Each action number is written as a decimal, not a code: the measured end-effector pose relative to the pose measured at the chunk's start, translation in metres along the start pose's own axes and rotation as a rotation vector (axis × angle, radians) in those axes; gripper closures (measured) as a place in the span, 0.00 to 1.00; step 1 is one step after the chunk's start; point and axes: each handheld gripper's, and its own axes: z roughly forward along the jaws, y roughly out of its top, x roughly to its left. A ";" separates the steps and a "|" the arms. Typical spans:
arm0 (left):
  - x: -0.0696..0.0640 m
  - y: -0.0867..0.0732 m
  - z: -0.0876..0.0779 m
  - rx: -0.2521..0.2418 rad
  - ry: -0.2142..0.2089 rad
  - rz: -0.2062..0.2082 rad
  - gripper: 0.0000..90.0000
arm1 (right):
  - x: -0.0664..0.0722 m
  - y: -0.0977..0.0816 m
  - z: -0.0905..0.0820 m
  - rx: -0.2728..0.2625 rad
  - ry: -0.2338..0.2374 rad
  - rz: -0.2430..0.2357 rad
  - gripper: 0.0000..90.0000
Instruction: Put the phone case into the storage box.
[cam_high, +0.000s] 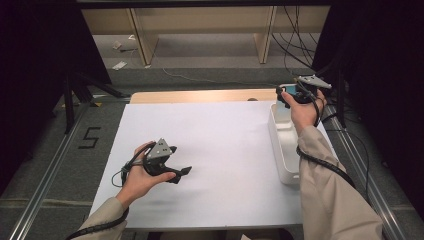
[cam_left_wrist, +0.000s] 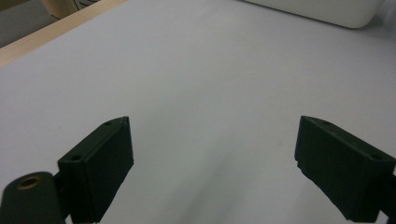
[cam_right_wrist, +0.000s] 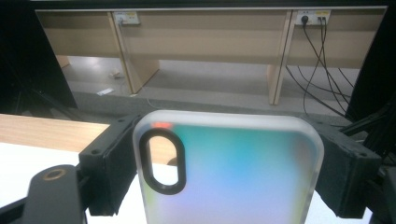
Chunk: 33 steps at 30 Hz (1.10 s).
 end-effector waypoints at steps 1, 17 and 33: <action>0.000 0.000 0.000 0.000 0.000 0.000 0.12 | 0.000 0.000 0.000 -0.001 0.000 0.000 0.21; 0.000 0.000 0.000 -0.002 0.001 -0.002 0.12 | 0.000 0.001 0.002 0.001 -0.001 0.002 0.21; 0.000 0.001 0.000 -0.003 0.001 -0.001 0.12 | 0.000 -0.001 0.007 0.006 -0.006 -0.003 0.21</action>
